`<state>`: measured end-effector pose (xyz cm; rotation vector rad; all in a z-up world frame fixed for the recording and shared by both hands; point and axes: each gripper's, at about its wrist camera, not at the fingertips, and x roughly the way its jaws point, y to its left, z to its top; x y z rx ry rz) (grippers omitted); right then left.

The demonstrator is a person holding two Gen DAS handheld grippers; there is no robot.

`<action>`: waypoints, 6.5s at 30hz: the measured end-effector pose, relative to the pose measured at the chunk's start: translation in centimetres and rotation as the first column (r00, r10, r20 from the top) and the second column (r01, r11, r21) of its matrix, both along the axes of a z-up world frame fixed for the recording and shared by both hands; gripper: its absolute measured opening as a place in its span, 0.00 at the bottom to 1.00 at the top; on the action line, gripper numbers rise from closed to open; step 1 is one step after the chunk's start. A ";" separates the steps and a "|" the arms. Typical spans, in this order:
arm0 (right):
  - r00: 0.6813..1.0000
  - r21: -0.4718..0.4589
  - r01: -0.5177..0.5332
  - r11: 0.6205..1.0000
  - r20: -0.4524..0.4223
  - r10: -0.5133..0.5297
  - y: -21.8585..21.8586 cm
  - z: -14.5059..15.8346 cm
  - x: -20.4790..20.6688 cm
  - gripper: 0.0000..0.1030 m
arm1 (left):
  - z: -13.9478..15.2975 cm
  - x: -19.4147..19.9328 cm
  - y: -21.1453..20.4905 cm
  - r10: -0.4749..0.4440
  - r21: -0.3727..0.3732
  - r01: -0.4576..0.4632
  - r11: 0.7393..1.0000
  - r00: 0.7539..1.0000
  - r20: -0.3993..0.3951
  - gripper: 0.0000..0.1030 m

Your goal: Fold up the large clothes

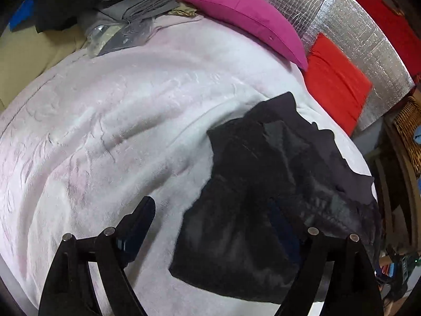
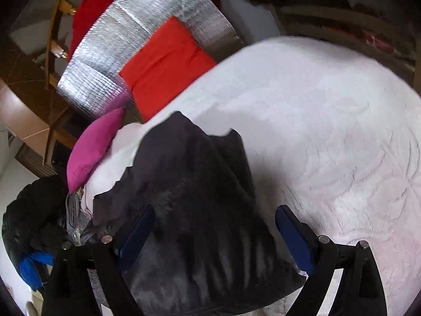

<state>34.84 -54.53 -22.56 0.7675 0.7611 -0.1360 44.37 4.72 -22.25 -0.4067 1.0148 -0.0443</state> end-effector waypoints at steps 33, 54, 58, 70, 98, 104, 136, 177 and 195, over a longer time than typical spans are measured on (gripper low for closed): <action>0.994 0.046 0.078 0.996 0.072 -0.081 -0.2 1.0 -2.3 0.80 | 3.1 -1.6 -6.2 -0.087 0.201 0.063 0.978 0.990 0.113 0.70; 1.000 0.550 0.012 0.835 0.016 -0.025 6.1 -6.0 -8.4 0.80 | -1.8 -9.3 -4.8 -0.040 -0.331 0.017 0.944 0.997 -0.064 0.76; 0.996 0.543 0.079 0.836 -0.019 -0.082 5.8 -7.2 -7.1 0.80 | -2.7 -7.4 -5.0 0.000 -0.379 -0.029 0.925 0.997 -0.077 0.76; 0.984 0.484 0.105 0.869 0.077 -0.162 5.4 -7.6 -3.4 0.82 | -4.2 -4.0 -5.7 0.063 -0.420 -0.090 0.903 0.995 -0.078 0.73; 0.992 0.192 0.104 0.976 0.053 -0.116 11.3 -3.2 -16.0 0.37 | -0.4 -17.1 -4.4 -0.073 -0.161 0.084 0.983 0.995 0.070 0.29; 0.993 0.197 0.103 0.975 0.028 -0.111 12.0 -3.6 -18.3 0.40 | -0.3 -16.0 -5.1 -0.074 -0.111 0.076 0.991 0.997 0.028 0.36; 0.967 -0.118 -0.251 0.961 -0.071 0.244 17.3 2.8 -11.4 0.75 | 1.6 -12.5 -9.3 -0.258 0.264 0.276 0.924 0.961 -0.103 0.68; 0.939 -0.377 -0.278 0.883 -0.299 0.168 7.5 0.6 4.7 0.15 | 1.4 0.0 -18.6 -0.449 0.355 0.452 0.818 0.888 -0.099 0.07; 0.966 -0.068 -0.186 0.980 -0.194 0.169 2.4 -1.0 4.8 0.29 | -0.2 3.8 -20.7 -0.433 0.486 0.402 0.776 0.900 -0.052 0.10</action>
